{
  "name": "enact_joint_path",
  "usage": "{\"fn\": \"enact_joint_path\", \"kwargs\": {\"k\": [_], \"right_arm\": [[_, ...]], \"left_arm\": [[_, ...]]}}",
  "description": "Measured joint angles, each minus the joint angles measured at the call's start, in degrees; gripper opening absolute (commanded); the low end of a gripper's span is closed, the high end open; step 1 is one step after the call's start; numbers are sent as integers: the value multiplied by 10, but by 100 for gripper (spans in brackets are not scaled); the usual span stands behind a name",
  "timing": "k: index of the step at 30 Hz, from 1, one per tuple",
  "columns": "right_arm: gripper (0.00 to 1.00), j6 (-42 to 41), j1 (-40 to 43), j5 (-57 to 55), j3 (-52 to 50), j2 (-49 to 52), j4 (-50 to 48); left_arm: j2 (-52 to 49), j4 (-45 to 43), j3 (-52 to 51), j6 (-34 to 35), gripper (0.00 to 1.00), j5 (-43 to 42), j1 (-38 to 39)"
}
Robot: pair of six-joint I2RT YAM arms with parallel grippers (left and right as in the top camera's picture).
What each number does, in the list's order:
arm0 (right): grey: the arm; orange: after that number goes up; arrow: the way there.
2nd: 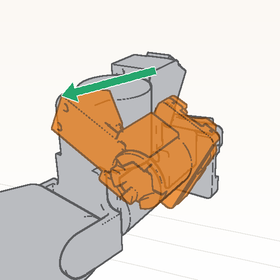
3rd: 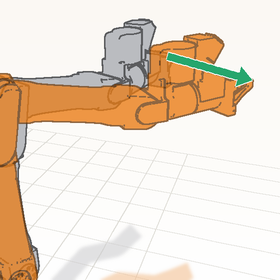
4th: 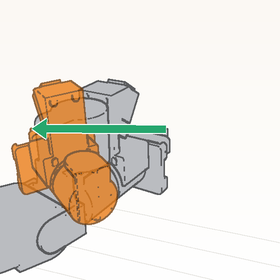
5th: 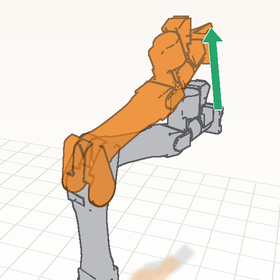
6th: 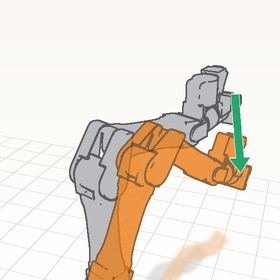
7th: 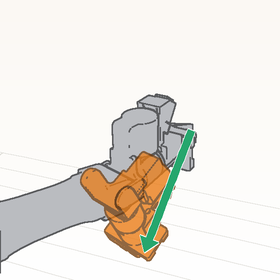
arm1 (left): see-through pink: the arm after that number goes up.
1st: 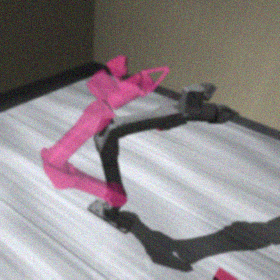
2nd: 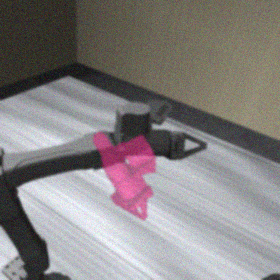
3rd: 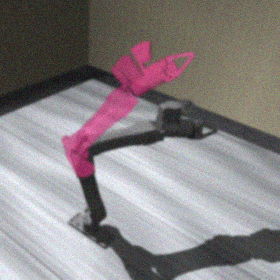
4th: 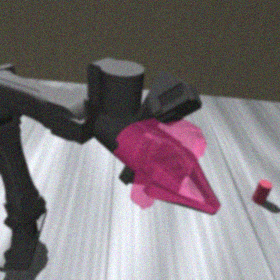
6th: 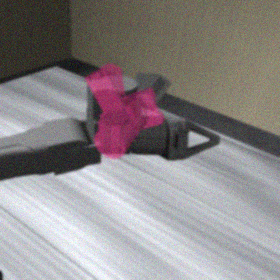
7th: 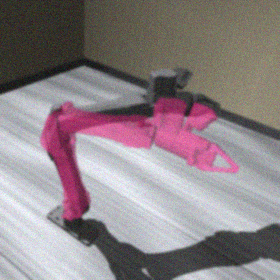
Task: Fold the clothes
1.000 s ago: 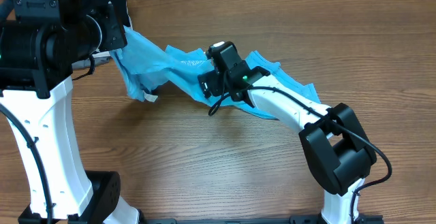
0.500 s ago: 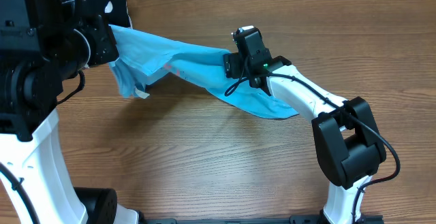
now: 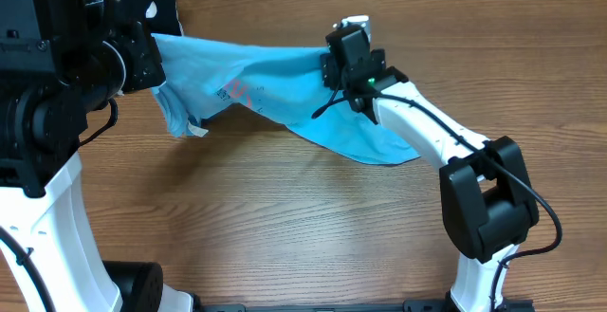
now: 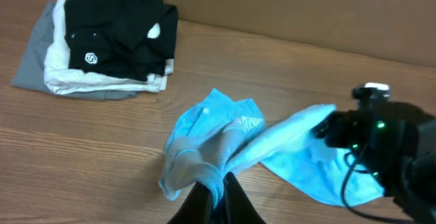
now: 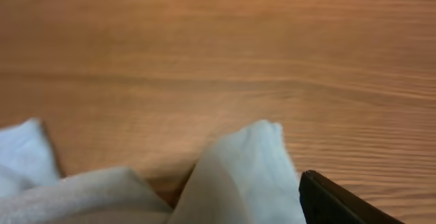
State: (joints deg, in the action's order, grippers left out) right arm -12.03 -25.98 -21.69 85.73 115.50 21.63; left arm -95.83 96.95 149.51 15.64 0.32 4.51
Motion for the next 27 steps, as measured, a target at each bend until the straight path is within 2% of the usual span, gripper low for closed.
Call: {"fn": "enact_joint_path", "kwargs": {"k": [7, 17, 21, 23, 27], "right_arm": [[83, -18, 60, -18, 6, 0, 52], [95, -58, 120, -18, 6, 0, 104], [98, -64, 120, -9, 6, 0, 108], [98, -73, 120, 0, 6, -2, 110], [97, -86, 120, 8, 6, -12, 109]], "left_arm": [[25, -1, 0, -2, 7, 26, 0], [80, -1, 6, -2, 8, 40, 0], [68, 0, 6, -3, 19, 26, 0], [56, -1, -2, -7, 29, 8, 0], [27, -3, -59, -16, 41, -49, 0]]}}
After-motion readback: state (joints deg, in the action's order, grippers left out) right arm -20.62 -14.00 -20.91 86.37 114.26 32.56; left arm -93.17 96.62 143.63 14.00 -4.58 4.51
